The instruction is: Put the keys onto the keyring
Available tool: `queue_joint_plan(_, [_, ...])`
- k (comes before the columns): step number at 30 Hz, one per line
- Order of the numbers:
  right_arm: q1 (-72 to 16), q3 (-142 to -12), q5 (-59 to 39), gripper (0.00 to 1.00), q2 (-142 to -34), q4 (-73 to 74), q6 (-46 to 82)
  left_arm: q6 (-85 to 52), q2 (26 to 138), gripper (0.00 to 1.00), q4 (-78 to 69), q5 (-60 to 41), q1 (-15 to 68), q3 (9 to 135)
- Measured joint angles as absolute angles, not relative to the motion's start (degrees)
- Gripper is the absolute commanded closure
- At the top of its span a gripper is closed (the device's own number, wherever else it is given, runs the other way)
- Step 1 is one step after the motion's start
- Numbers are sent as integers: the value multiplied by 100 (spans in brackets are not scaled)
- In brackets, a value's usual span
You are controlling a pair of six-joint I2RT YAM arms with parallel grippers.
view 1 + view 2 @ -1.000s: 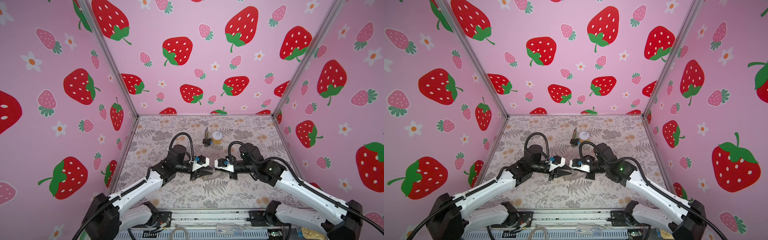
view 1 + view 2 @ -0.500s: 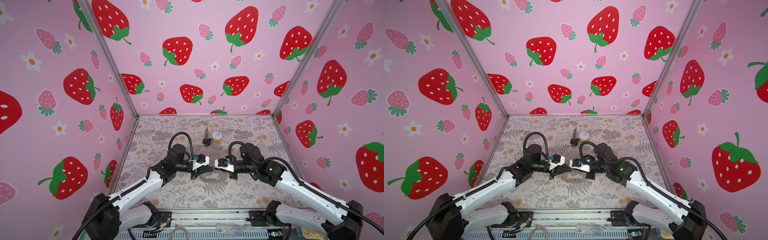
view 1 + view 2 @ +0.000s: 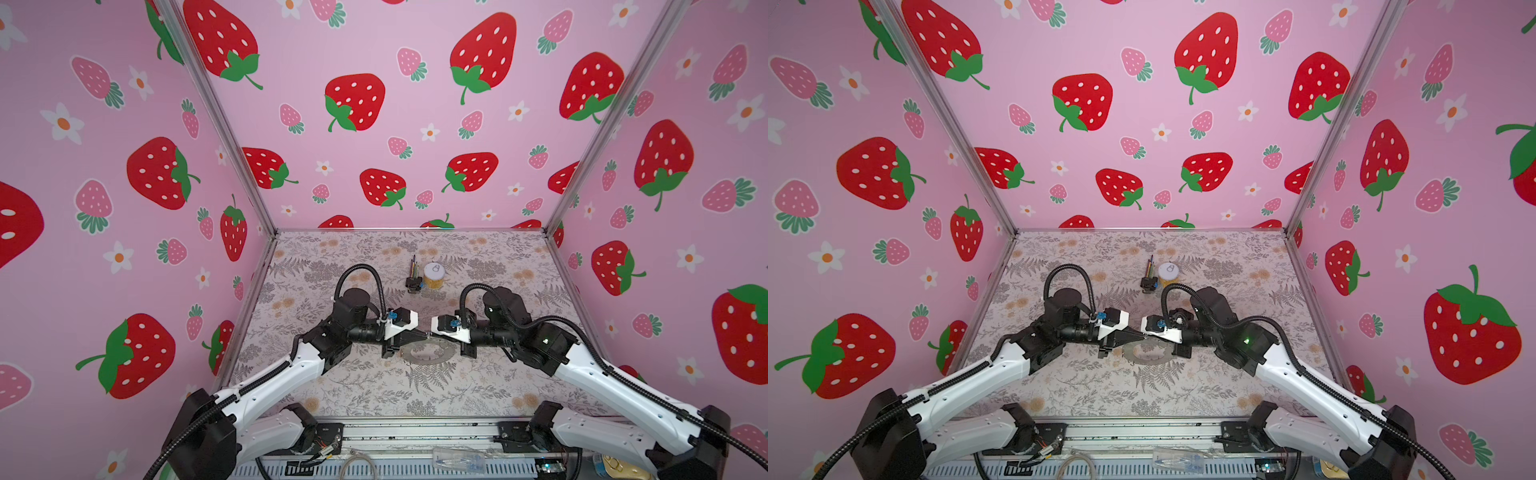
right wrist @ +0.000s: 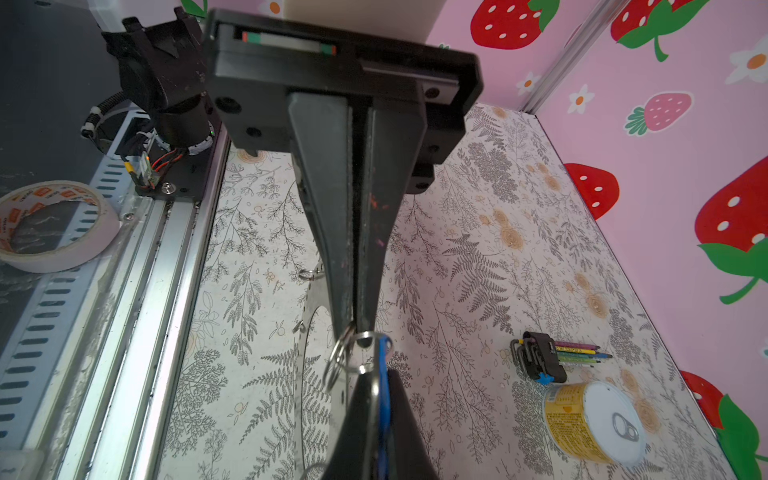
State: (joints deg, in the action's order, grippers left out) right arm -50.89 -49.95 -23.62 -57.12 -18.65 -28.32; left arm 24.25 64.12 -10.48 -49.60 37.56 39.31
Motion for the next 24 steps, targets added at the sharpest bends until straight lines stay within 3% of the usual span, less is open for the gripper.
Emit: queue_joint_plan(24, [-5153, -4582, -1647, 100, -5199, -1669, -2543, 2268, 6250, 100, -1188, -4377, 3848, 3948])
